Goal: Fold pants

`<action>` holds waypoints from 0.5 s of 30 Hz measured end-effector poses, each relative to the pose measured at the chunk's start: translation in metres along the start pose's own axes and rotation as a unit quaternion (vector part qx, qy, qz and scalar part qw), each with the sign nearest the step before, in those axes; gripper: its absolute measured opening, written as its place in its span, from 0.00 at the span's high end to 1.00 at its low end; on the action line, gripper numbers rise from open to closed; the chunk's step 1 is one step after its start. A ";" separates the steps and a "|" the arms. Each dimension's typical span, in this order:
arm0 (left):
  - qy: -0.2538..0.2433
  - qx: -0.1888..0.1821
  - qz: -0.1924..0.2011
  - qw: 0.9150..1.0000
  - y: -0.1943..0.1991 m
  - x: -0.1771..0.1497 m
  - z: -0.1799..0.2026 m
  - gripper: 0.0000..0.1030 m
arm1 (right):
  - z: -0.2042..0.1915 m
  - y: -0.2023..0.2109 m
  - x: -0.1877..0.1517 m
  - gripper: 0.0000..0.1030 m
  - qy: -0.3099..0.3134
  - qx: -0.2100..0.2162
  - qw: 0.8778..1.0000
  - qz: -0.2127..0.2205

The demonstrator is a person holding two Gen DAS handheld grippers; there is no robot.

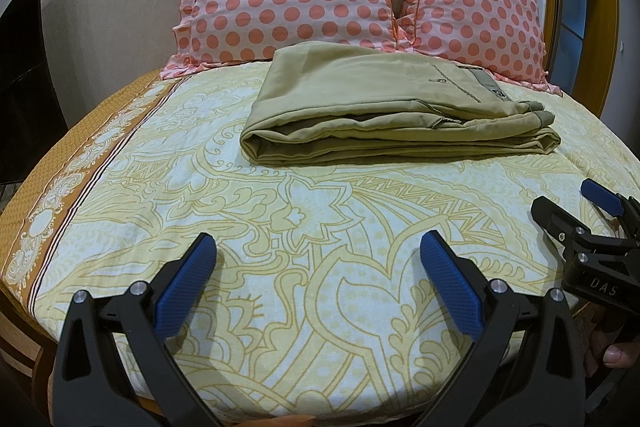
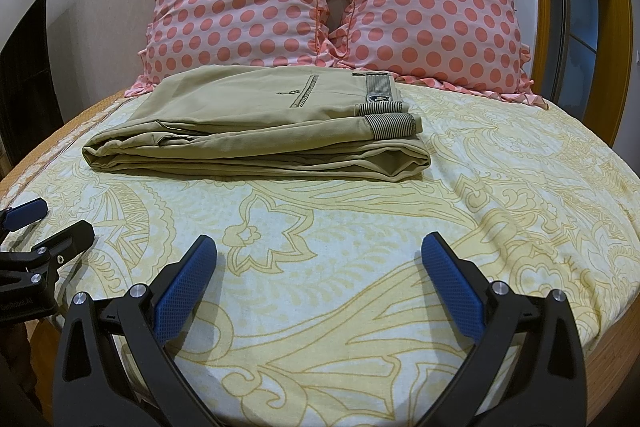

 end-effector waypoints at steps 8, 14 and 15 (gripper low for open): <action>0.001 0.000 0.003 1.000 0.001 0.001 0.000 0.02 | 0.000 0.000 0.000 0.01 0.000 0.000 1.000 0.000; 0.001 0.000 0.003 1.000 0.001 0.001 0.001 0.02 | 0.000 0.000 0.000 0.01 0.000 0.001 1.000 0.000; 0.001 0.000 0.003 1.000 0.001 0.001 0.001 0.02 | 0.000 0.000 0.000 0.01 0.000 0.000 1.000 0.000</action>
Point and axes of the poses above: each gripper's, at about its wrist camera, not at the fingertips, and y roughly against the way its jaws point, z to its right, x to its top, the point moved 2 cm from there along -y, roughly the way its jaws point, and after that the axes turned 9 degrees about -z, right-handed, at the moved point
